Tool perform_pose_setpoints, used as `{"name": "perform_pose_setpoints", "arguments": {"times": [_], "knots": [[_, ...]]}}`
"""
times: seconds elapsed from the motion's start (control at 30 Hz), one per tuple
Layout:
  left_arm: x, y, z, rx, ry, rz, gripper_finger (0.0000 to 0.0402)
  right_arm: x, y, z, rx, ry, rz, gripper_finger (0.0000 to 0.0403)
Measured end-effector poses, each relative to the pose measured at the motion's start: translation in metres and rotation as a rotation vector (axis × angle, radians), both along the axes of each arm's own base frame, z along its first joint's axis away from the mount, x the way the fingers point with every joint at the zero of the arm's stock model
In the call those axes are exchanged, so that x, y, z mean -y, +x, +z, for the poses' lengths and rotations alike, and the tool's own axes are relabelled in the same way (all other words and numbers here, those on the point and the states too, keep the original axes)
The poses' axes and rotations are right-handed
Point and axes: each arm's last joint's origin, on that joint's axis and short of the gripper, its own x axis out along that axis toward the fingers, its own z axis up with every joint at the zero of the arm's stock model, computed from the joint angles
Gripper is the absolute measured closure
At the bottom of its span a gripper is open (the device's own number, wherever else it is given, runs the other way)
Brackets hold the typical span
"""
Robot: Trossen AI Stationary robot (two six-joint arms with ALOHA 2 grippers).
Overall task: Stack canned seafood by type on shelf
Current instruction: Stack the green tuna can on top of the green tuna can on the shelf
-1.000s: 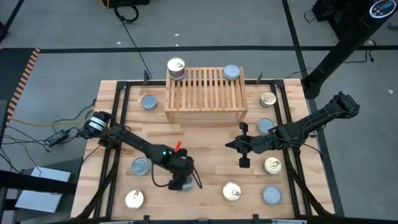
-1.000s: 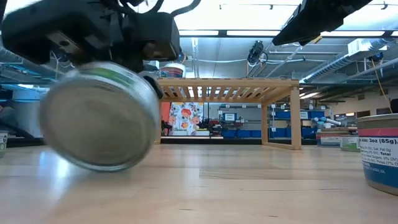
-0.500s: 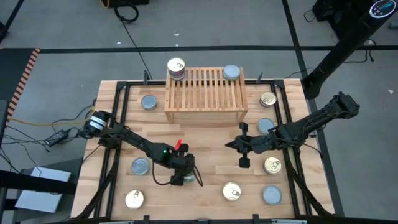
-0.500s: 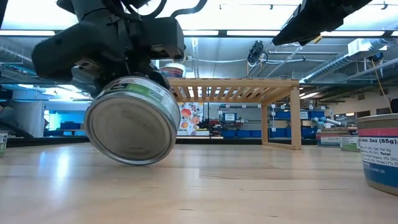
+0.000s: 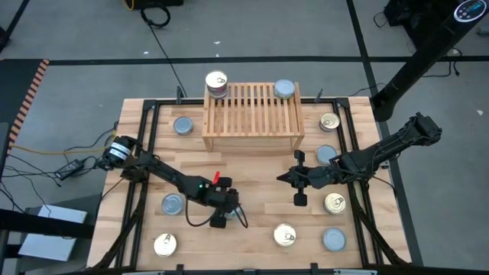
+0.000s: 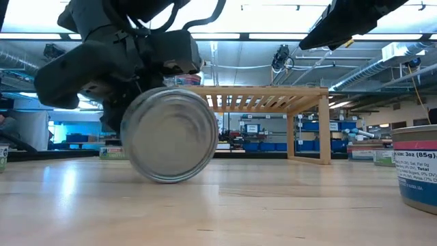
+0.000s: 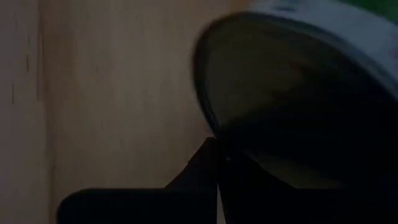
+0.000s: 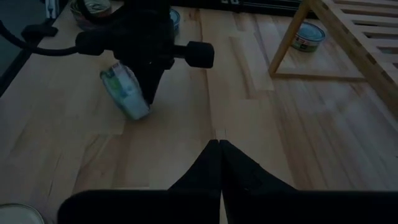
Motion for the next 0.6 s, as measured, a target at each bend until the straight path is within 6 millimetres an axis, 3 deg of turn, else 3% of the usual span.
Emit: {"name": "perform_pose_setpoints", "arguments": {"times": [0.37,0.6], "knots": [[0.004,0.002,0.001,0.082,0.034,0.030,0.0399,0.000,0.000,0.000,0.001,0.006,-0.004,0.0394],[0.007,-0.006,-0.011,0.202,0.039,0.095,0.0399,0.000,0.001,-0.002,-0.008,0.006,-0.006,0.0394]]}}
